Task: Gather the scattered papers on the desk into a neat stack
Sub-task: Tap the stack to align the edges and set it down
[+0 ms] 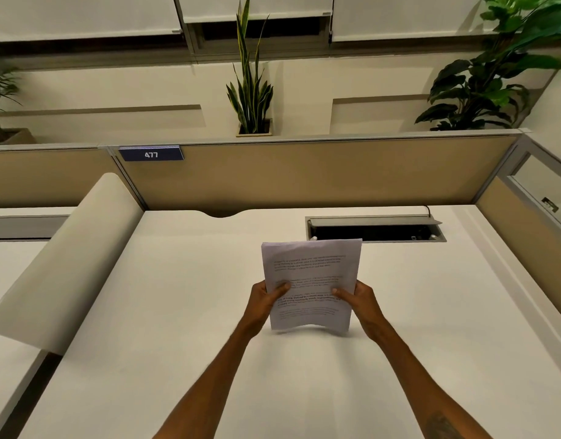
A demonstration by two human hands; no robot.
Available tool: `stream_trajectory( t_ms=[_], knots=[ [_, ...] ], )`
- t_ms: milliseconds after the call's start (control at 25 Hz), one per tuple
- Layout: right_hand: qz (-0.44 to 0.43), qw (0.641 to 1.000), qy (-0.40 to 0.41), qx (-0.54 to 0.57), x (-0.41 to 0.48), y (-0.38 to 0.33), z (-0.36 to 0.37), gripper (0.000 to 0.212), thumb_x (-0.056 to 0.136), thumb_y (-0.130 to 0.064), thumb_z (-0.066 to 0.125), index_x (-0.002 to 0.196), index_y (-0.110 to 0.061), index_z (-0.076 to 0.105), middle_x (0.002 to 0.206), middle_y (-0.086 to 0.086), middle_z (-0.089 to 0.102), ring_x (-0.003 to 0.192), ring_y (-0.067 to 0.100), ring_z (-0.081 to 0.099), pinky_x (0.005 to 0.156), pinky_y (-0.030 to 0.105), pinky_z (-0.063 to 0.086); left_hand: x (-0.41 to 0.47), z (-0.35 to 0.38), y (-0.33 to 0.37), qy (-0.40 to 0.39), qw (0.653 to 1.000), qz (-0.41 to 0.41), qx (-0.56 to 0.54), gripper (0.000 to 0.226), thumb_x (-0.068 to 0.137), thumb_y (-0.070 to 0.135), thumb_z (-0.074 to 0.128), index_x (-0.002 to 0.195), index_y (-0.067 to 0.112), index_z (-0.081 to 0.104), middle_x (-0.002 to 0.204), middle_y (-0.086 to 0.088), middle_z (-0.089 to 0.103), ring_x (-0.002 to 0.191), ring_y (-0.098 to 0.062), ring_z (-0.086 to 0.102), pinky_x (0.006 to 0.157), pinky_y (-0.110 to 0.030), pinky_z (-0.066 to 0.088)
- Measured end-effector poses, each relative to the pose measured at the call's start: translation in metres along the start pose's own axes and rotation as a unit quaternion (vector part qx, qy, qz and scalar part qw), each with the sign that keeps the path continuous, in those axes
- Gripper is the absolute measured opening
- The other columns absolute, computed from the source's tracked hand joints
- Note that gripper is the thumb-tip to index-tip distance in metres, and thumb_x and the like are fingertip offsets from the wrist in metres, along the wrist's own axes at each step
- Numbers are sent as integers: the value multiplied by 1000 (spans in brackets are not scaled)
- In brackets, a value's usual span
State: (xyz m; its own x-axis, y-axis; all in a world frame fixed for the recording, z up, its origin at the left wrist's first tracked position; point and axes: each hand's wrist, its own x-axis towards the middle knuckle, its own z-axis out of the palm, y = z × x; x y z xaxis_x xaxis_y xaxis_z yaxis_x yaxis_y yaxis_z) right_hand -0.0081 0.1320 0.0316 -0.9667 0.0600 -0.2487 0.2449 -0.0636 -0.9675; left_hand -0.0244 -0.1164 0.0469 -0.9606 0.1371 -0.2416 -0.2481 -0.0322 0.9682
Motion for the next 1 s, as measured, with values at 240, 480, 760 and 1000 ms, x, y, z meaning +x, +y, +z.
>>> stream_trajectory(
  t_ms=[240,480,760,1000],
  knots=[
    [-2,999,35,-22,-14,28,13,25,92,-11,69,115,-21,66,108,-5,74,100,18,69,70,14,58,-12,-10,-16,11,999,17,43,18,94,11,70,107,20,77,105,2,80,96,-13,75,80,-25,62],
    [8,997,13,-75,-23,48,13,30,99,-11,59,129,-17,60,122,3,69,113,21,65,97,31,55,-21,-12,-44,14,998,-11,66,28,97,10,66,124,12,68,118,-6,74,109,-25,69,95,-34,60],
    [12,994,57,-96,-16,47,21,29,95,-13,65,123,-10,58,120,8,71,100,23,72,83,34,63,-7,-20,-38,13,997,-69,35,33,94,14,70,124,1,64,117,-16,76,104,-38,75,93,-55,60],
    [122,984,57,-115,-12,71,30,35,92,-4,66,126,-2,58,125,16,69,109,33,69,96,47,57,-3,-25,-54,-8,987,-136,82,43,91,8,72,131,-3,60,125,-23,71,111,-42,71,100,-57,56]
  ],
)
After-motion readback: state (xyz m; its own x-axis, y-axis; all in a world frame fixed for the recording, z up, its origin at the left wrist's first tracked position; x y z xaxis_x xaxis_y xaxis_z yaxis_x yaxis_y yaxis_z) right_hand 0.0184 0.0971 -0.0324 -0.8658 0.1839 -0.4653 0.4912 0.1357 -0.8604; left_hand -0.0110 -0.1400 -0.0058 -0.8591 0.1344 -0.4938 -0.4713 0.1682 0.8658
